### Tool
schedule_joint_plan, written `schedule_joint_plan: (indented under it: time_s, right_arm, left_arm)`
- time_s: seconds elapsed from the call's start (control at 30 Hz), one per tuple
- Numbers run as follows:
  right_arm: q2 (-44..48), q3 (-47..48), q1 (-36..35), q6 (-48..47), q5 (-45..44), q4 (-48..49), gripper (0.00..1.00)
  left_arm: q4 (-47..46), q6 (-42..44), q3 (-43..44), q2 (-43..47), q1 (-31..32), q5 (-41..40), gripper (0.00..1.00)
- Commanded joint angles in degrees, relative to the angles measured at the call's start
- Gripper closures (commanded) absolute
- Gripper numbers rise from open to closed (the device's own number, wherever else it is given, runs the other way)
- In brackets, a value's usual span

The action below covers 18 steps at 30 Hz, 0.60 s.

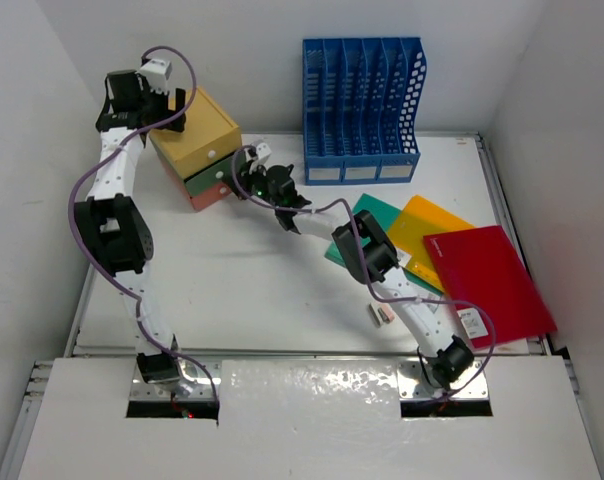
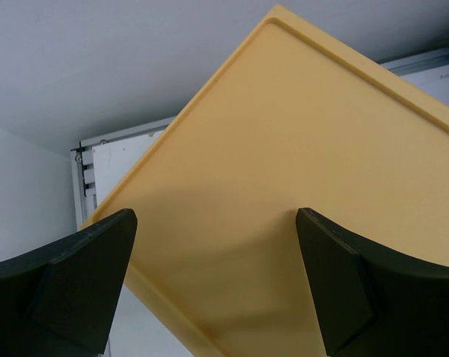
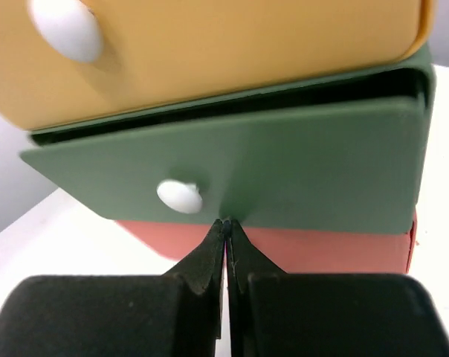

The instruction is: Organize the desk

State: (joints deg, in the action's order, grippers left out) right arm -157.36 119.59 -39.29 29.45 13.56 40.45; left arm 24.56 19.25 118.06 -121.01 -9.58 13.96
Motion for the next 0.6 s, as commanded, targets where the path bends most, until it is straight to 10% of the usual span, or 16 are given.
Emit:
schedule_joint_plan:
  time_s: [0.0, 0.23, 0.4, 0.57]
  right_arm:
    - [-2.33, 5.38, -1.14, -2.03, -5.21, 5.52, 1.00]
    - [-0.77, 3.11, -3.78, -13.35, -5.39, 4.64, 0.98]
    - [0.21, 0.12, -4.75, -15.39, -10.74, 3.33, 0.69]
    - [-3.12, 2.75, -4.83, -13.81, -16.98, 2.18, 0.61]
  left_arm:
    - [2.69, 1.85, -1.43, -0.63, 0.00, 1.25, 0.12]
    - [2.69, 1.94, -1.52, -0.89, -0.08, 1.95, 0.12]
    - [2.69, 2.02, -1.52, -0.98, -0.08, 2.39, 0.13]
    - [2.78, 2.46, -1.60, -0.63, -0.08, 2.83, 0.13]
